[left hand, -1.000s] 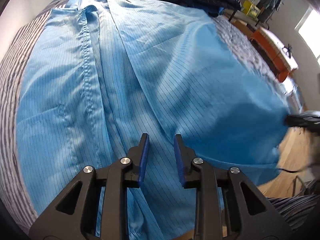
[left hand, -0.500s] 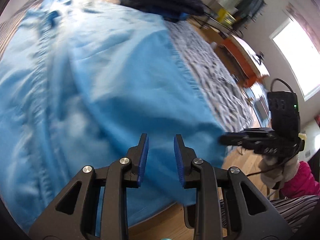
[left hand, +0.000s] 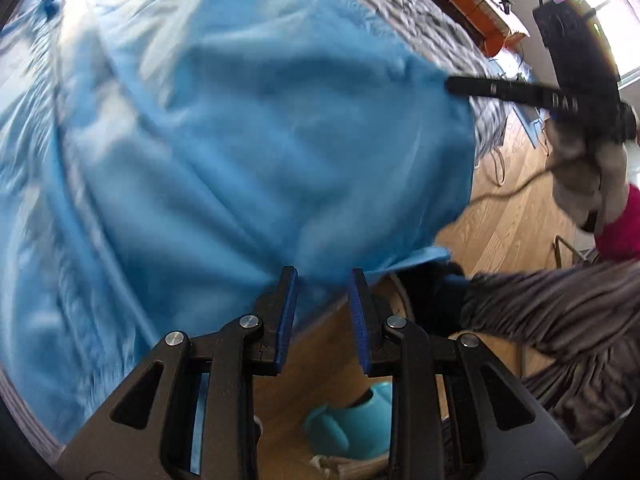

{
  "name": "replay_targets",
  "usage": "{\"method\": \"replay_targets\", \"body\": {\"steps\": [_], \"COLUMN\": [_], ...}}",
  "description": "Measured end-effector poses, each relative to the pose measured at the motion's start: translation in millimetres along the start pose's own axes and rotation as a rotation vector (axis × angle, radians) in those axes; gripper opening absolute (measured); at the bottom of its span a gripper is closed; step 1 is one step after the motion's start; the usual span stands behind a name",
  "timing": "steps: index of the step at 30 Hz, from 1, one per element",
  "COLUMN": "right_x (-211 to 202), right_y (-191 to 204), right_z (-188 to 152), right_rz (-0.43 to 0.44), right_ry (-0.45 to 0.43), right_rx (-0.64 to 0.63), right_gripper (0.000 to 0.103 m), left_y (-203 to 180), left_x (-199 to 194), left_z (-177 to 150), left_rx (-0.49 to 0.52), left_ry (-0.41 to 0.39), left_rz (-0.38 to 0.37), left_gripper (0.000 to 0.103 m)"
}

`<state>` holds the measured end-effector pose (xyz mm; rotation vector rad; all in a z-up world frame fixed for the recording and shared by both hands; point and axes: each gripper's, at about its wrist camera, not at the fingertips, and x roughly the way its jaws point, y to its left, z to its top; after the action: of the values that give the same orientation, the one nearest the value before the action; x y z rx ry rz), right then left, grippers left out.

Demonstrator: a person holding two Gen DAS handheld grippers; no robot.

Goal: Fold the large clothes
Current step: 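Lift and fold the held coat side over the coat body with the right gripper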

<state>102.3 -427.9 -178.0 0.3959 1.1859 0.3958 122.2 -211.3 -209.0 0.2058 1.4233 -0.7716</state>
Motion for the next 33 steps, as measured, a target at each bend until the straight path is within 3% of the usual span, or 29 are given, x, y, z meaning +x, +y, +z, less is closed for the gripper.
{"method": "replay_targets", "body": {"steps": [5, 7, 12, 15, 20, 21, 22, 23, 29, 33], "right_x": [4, -1, -11, 3, 36, 41, 45, 48, 41, 29], "right_y": [4, 7, 2, -4, -13, -14, -13, -11, -8, -22], "right_z": [-5, -3, 22, 35, 53, 54, 55, 54, 52, 47], "right_rz": [-0.031, 0.015, 0.098, 0.063, -0.01, -0.026, -0.036, -0.05, -0.14, -0.138], "right_ry": [0.05, 0.065, 0.026, 0.023, 0.032, 0.032, 0.038, 0.037, -0.009, -0.043], "right_rx": [-0.046, -0.068, -0.05, -0.027, -0.009, -0.013, -0.021, -0.036, -0.089, -0.056], "right_gripper": [0.001, 0.001, 0.004, 0.014, 0.017, 0.017, 0.004, 0.001, 0.0, 0.0], "left_y": [-3, -7, -11, -4, 7, 12, 16, 17, 19, 14], "left_x": [-10, -20, -45, -43, -30, -29, -27, -25, -14, -7], "left_z": [-13, -18, -19, -15, -6, -4, -4, -3, 1, 4], "left_rx": [0.008, 0.01, -0.009, -0.047, -0.097, -0.107, -0.12, -0.124, -0.12, -0.11], "left_ry": [-0.036, -0.078, -0.191, -0.199, -0.193, -0.193, -0.196, -0.198, -0.198, -0.2], "left_rz": [0.038, 0.047, -0.011, -0.022, 0.034, 0.037, 0.043, 0.053, 0.076, 0.086], "left_gripper": [0.025, 0.025, 0.025, 0.025, 0.025, 0.025, 0.025, 0.025, 0.025, 0.025]}}
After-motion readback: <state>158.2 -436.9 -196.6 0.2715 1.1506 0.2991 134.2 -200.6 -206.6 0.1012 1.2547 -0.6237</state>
